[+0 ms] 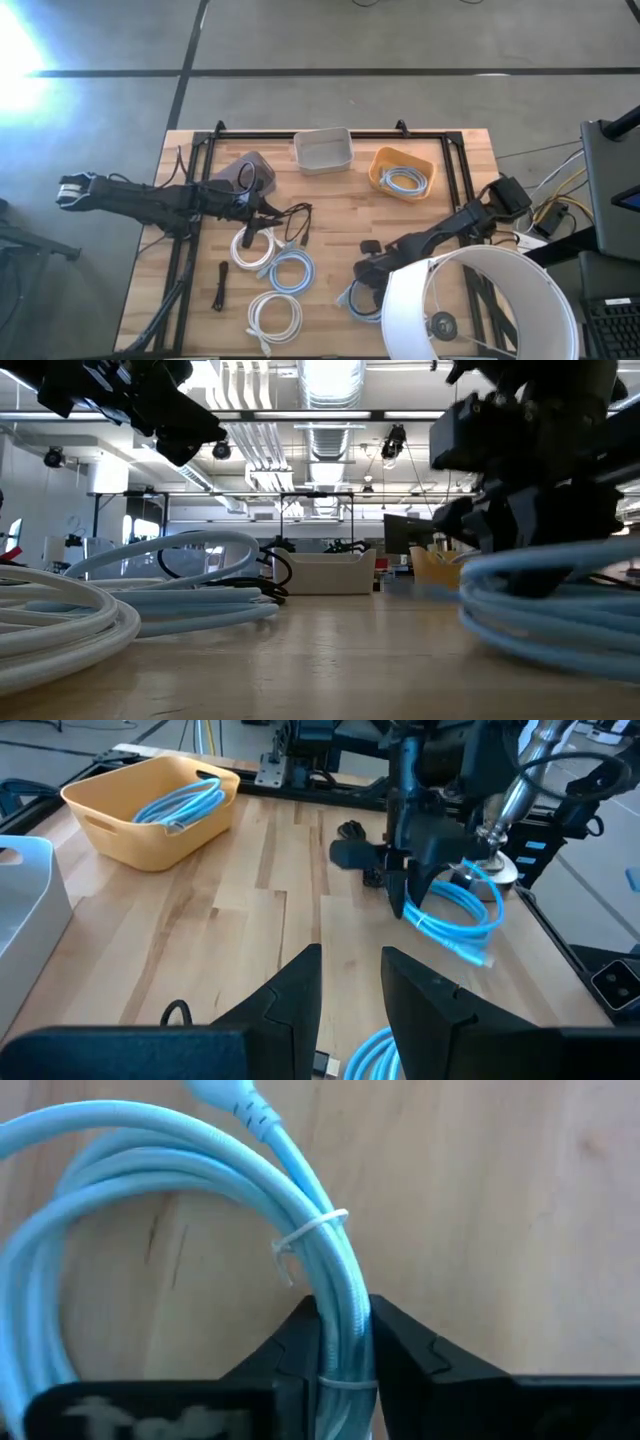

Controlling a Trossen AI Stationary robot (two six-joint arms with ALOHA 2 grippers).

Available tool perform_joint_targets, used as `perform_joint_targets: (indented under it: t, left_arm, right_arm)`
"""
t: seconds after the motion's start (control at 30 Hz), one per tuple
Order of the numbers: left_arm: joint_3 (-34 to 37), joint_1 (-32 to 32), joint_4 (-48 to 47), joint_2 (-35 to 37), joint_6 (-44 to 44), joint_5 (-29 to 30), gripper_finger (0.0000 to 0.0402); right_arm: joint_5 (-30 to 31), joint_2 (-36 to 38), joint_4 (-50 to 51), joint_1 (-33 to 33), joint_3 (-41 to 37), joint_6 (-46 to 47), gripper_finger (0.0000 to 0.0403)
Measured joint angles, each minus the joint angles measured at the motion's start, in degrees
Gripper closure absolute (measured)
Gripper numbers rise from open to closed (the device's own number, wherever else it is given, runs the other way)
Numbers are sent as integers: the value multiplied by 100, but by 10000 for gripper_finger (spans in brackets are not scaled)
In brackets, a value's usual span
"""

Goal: Pick & Place USB Port
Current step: Put the right blue hdmi cable into the yellow bin

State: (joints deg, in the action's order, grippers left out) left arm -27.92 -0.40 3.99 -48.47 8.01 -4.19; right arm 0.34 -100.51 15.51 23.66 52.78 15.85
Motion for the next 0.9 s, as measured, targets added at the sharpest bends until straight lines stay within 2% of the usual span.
perform_joint_targets:
  t: [0.13, 0.47, 0.63, 0.77, 0.9]
  left_arm:
    - [0, 0, 2, -4, 49, 0, 291]
    - [0, -4, 2, -7, 171, 0, 291]
    - [0, -2, 5, -7, 173, 0, 291]
    - [0, -2, 7, -7, 252, 0, 291]
    - [0, -2, 7, -7, 265, 0, 291]
  right_arm:
    - [342, 366, 114, -113, 0, -50, 346]
    - [2187, 1438, 217, -693, 2, -405, 340]
    - [3816, 1923, 637, -1098, 2, -492, 340]
    - [4885, 2410, 1645, -1617, 2, 129, 343]
    - [4968, 2849, 2771, -2298, 2, 1164, 343]
